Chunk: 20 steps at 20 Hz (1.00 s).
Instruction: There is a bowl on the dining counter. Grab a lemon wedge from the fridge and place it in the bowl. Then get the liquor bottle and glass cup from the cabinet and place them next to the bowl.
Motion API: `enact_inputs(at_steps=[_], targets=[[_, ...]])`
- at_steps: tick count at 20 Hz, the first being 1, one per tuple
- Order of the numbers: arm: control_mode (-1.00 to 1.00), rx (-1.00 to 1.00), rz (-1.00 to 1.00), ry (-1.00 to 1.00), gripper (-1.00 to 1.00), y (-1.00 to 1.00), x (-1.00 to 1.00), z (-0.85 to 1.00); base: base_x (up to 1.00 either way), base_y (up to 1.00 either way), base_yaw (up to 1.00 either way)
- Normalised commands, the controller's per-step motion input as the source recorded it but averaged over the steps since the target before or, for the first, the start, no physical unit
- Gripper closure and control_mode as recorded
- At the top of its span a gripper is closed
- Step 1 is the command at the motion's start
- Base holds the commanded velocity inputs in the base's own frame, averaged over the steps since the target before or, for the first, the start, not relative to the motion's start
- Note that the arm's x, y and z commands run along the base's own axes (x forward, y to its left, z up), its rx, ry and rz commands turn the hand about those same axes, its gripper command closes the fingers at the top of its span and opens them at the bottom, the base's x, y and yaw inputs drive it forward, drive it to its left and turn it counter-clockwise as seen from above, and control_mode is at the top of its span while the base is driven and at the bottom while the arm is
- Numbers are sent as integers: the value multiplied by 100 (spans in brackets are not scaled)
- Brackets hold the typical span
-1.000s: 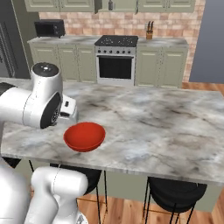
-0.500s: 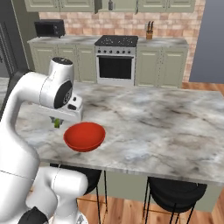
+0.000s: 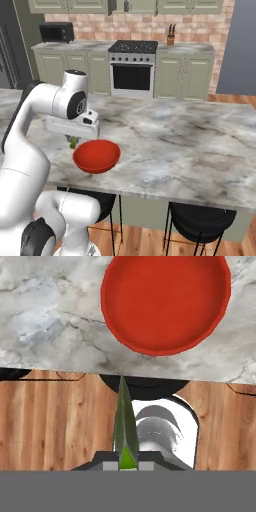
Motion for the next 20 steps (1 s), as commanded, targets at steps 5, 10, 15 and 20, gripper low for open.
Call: enact_inputs(at_steps=[5, 10, 15, 20], targets=[[-100, -9, 0, 4, 100, 0, 57, -38, 0, 0, 0], [-100, -1, 0, 10, 100, 0, 61, -32, 0, 0, 0], [-100, 0, 0, 10, 100, 0, 62, -43, 0, 0, 0], [-100, -2, 0, 6, 100, 0, 50, -49, 0, 0, 0]])
